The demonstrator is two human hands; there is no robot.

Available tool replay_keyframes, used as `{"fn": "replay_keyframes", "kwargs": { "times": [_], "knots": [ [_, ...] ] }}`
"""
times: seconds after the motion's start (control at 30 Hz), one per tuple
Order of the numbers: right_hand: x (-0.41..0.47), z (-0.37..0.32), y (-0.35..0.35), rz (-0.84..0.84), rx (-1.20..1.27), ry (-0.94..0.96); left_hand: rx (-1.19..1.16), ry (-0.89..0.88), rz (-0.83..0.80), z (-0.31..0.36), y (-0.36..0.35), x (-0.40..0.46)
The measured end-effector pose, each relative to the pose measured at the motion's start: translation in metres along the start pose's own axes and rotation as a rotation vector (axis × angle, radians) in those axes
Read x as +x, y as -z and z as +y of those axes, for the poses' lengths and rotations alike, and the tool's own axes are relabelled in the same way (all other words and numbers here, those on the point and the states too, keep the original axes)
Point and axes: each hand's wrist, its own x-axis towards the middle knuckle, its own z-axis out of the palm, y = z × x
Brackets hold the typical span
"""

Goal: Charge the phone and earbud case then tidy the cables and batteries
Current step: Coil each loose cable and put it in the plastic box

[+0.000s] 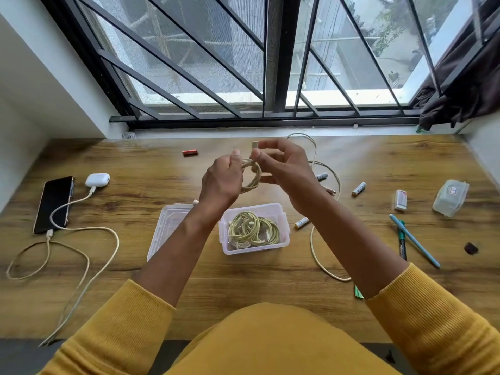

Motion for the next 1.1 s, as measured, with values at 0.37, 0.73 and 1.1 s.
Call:
{"fn": "replay_keyframes", "kwargs": {
  "times": [0.37, 0.73, 1.1],
  "knots": [
    [-0.011, 0.022, 0.009, -0.076, 0.049, -0.068, -0.378, 0.283, -0.170, -0.021, 0.003, 0.004],
    [-0.004, 0.023, 0.015, -0.035, -0.099, -0.046, -0.460, 0.209, -0.305, -0.017, 0.011, -0.002],
    [-0.014, 0.061, 0.033, -0.039, -0.487, -0.224, -0.230, 0.093, -0.386, -0.060, -0.003, -0.021]
  ]
}}
